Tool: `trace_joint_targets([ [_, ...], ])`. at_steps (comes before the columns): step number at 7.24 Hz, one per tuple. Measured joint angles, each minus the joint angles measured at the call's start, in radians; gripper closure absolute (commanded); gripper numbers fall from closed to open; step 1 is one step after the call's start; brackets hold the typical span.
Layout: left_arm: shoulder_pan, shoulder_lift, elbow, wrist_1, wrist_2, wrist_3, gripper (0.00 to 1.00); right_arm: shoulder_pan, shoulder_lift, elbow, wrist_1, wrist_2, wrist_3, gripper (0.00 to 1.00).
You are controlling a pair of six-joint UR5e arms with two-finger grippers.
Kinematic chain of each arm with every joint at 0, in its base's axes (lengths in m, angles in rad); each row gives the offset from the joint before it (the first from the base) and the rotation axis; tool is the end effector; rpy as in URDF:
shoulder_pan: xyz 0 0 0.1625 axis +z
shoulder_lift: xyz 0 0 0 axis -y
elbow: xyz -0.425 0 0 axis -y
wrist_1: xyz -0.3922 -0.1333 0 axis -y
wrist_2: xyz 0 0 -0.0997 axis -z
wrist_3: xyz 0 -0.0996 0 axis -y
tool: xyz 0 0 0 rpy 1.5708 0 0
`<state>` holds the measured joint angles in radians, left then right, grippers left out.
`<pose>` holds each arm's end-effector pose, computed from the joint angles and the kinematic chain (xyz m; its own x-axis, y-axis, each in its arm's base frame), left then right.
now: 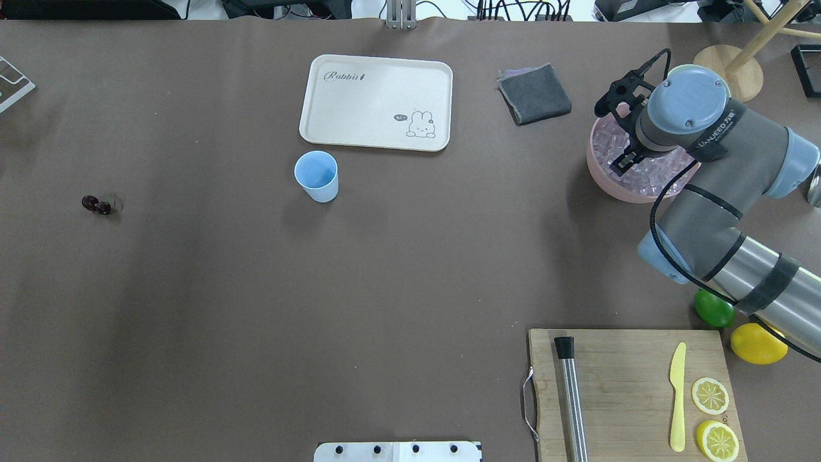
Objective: Put ice and cherries in cup
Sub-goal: 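Return the right gripper to the bowl and grasp another ice cube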
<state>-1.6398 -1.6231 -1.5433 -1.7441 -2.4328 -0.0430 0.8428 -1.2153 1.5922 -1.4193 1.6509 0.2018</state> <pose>-0.0937 -0.5196 0.6211 0.6562 0.0620 -0.7521 0.0959 0.9817 0.1646 -0.3381 -0.5677 0.4521 0.8179 -0.5501 0.1688 0.4192 0.7706 0.4801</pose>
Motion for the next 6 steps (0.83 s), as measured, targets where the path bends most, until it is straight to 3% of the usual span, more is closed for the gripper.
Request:
trace_joint_targets([
  [1, 0.000, 0.000, 0.001, 0.000, 0.000, 0.000, 0.02, -0.005, 0.006, -0.007, 0.000, -0.010, 0.001, 0.49],
  [4, 0.001, -0.004, 0.002, 0.000, 0.001, 0.001, 0.02, -0.019, 0.021, -0.021, 0.000, -0.015, 0.007, 0.76],
  [6, 0.002, -0.004, 0.001, 0.000, 0.001, 0.001, 0.02, -0.020, 0.033, -0.032, -0.001, -0.015, 0.004, 0.79],
])
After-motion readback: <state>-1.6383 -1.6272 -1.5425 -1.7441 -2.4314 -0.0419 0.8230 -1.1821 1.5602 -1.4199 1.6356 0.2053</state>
